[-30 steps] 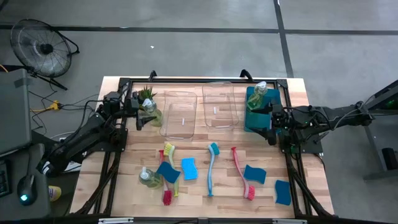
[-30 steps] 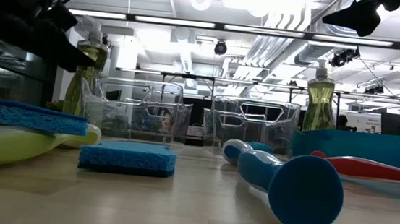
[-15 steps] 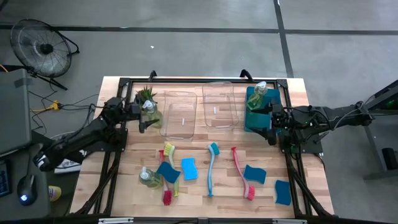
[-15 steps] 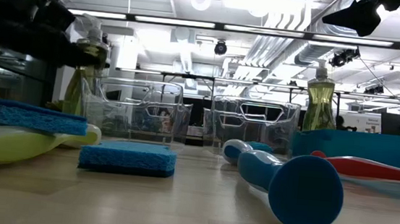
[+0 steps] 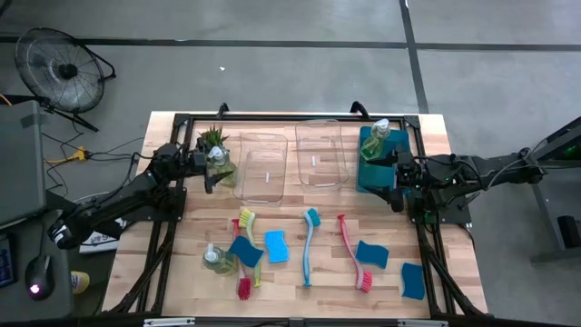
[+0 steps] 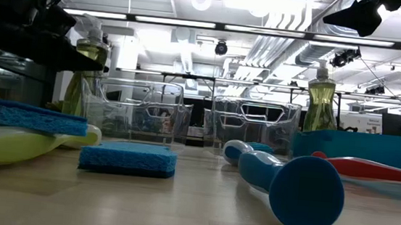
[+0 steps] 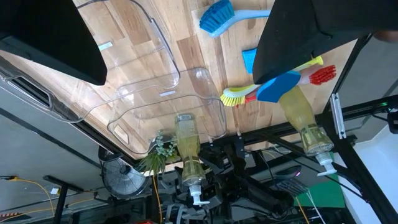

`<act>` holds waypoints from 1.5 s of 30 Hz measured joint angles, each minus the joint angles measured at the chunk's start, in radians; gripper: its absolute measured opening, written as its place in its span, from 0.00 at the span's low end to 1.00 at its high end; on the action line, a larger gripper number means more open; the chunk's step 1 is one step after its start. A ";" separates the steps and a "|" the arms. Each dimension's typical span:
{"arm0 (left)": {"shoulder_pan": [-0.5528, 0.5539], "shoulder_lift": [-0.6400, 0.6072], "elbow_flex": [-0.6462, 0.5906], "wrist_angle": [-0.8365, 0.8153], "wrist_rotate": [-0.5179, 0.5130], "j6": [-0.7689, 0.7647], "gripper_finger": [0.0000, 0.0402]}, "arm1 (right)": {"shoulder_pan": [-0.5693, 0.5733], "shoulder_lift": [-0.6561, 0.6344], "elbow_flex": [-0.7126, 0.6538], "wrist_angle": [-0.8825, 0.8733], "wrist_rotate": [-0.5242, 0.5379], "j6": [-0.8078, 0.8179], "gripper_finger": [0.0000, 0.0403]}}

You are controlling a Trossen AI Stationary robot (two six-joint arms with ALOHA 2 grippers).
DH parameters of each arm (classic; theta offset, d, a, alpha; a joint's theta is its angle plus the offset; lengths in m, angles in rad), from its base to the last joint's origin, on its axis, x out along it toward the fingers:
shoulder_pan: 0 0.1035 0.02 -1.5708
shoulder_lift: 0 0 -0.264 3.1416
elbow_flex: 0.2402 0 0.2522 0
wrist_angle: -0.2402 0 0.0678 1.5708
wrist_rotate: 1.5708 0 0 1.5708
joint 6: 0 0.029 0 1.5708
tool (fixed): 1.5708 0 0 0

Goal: Pick & Place Kitchen Sink Supplies
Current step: Put the top green dishwashing liquid dispenser into the blue bin

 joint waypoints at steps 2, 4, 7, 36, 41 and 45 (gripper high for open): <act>0.000 0.000 0.000 0.000 0.000 0.000 0.77 | 0.000 0.000 0.000 0.000 0.000 0.000 0.99; 0.000 0.000 0.000 0.000 0.000 0.000 0.73 | 0.000 0.000 0.000 0.000 0.000 0.000 0.99; 0.000 0.000 0.000 -0.001 0.001 -0.005 0.66 | 0.000 0.000 0.000 0.000 0.000 0.000 0.99; 0.001 0.002 0.160 -0.144 -0.012 0.002 0.50 | 0.000 0.000 0.000 0.000 0.000 0.000 0.99; 0.001 0.000 0.237 -0.221 -0.065 0.004 0.49 | 0.000 0.000 0.000 0.000 0.000 0.000 0.99; 0.001 0.001 0.292 -0.280 -0.095 -0.017 0.49 | 0.000 0.000 0.000 0.000 0.000 0.000 0.99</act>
